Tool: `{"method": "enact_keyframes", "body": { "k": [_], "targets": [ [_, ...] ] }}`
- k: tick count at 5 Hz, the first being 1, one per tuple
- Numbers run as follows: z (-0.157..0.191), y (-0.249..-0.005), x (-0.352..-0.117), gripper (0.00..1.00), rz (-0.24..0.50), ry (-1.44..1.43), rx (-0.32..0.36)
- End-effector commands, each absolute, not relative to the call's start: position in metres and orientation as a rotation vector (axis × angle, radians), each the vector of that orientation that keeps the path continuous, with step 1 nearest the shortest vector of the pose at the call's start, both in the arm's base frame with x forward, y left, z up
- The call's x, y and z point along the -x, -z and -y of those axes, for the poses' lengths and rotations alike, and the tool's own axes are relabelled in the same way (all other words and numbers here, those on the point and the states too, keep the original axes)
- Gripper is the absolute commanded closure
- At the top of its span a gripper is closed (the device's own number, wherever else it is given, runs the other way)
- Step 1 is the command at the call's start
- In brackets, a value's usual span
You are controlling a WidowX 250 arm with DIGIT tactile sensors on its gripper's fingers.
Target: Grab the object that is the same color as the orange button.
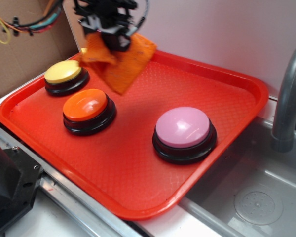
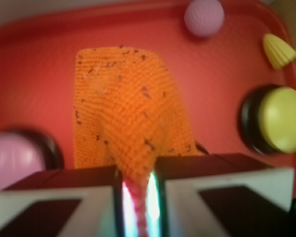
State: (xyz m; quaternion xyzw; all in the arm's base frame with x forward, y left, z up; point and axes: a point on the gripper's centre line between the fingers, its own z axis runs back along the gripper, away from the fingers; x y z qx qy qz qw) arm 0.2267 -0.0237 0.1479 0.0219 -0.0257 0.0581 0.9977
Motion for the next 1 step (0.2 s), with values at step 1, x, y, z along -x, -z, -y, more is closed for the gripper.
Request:
{"method": "enact_keyframes", "body": {
  "k": [1],
  "targets": [
    [0.0196,-0.1815,-0.2036,1.00,0.175,-0.039,-0.016]
  ]
}}
